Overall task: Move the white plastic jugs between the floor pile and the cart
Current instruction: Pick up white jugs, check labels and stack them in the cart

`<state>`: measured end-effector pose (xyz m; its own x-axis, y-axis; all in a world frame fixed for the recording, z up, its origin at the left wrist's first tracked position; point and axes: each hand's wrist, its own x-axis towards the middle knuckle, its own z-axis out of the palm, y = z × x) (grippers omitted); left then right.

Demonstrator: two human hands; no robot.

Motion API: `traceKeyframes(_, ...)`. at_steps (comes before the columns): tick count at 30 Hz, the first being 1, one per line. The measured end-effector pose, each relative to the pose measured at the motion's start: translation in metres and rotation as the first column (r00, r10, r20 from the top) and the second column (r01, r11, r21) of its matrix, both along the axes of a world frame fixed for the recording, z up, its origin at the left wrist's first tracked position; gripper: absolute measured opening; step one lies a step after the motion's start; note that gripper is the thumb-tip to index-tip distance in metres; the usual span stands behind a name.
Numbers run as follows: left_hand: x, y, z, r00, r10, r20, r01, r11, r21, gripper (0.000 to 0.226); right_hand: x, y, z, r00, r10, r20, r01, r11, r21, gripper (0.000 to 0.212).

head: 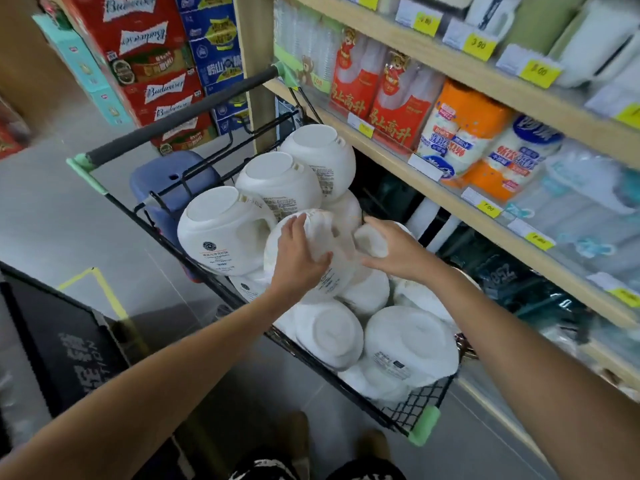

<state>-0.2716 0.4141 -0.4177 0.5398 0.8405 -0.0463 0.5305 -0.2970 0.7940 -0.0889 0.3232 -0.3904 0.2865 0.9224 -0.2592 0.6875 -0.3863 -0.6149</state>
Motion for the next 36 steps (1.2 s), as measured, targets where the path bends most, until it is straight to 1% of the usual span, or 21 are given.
traceKeyframes(3,0.033,-0.005,0.025,0.979,-0.194,-0.057,0.195,0.98,0.024,0.082,0.022,-0.048,0.021,0.979,-0.194,-0.054,0.196,0.981,0.018,0.08)
traceKeyframes(8,0.105,-0.045,0.068,0.901,-0.428,-0.078,0.434,0.895,0.1,0.081,0.052,-0.137,0.056,0.874,-0.454,-0.171,0.472,0.877,0.083,0.076)
traceKeyframes(11,0.149,-0.093,0.093,0.829,-0.558,-0.032,0.559,0.829,0.029,0.083,0.069,-0.199,0.078,0.81,-0.561,-0.171,0.583,0.804,0.121,0.072)
traceKeyframes(14,0.182,-0.15,0.114,0.737,-0.675,0.033,0.676,0.737,-0.022,0.086,0.082,-0.271,0.101,0.75,-0.644,-0.15,0.662,0.73,0.172,0.069)
traceKeyframes(18,0.219,-0.238,0.144,0.666,-0.74,0.095,0.746,0.665,-0.043,0.086,0.091,-0.375,0.139,0.676,-0.719,-0.163,0.733,0.631,0.256,0.064)
traceKeyframes(19,0.226,-0.264,0.152,0.646,-0.755,0.118,0.763,0.644,-0.053,0.084,0.09,-0.401,0.148,0.663,-0.73,-0.168,0.743,0.614,0.267,0.063)
traceKeyframes(22,0.248,-0.35,0.175,0.574,-0.799,0.177,0.817,0.575,-0.054,0.076,0.089,-0.48,0.172,0.629,-0.768,-0.119,0.761,0.577,0.298,0.06)
traceKeyframes(25,0.266,-0.441,0.191,0.517,-0.831,0.206,0.853,0.521,-0.037,0.068,0.085,-0.559,0.186,0.572,-0.809,-0.136,0.795,0.506,0.335,0.056)
traceKeyframes(28,0.281,-0.526,0.201,0.455,-0.857,0.244,0.888,0.459,-0.042,0.061,0.085,-0.635,0.194,0.523,-0.843,-0.126,0.811,0.446,0.378,0.053)
traceKeyframes(30,0.292,-0.578,0.203,0.409,-0.875,0.259,0.91,0.412,-0.047,0.062,0.086,-0.682,0.195,0.454,-0.87,-0.192,0.846,0.354,0.399,0.052)
traceKeyframes(32,0.302,-0.623,0.201,0.375,-0.886,0.272,0.926,0.373,-0.06,0.061,0.086,-0.72,0.193,0.385,-0.902,-0.196,0.869,0.283,0.405,0.051)
traceKeyframes(34,0.31,-0.658,0.196,0.351,-0.897,0.269,0.935,0.349,-0.058,0.057,0.087,-0.752,0.188,0.358,-0.908,-0.217,0.879,0.25,0.406,0.049)
traceKeyframes(36,0.321,-0.704,0.193,0.306,-0.913,0.268,0.952,0.298,-0.073,0.056,0.09,-0.795,0.184,0.312,-0.925,-0.216,0.895,0.211,0.392,0.047)
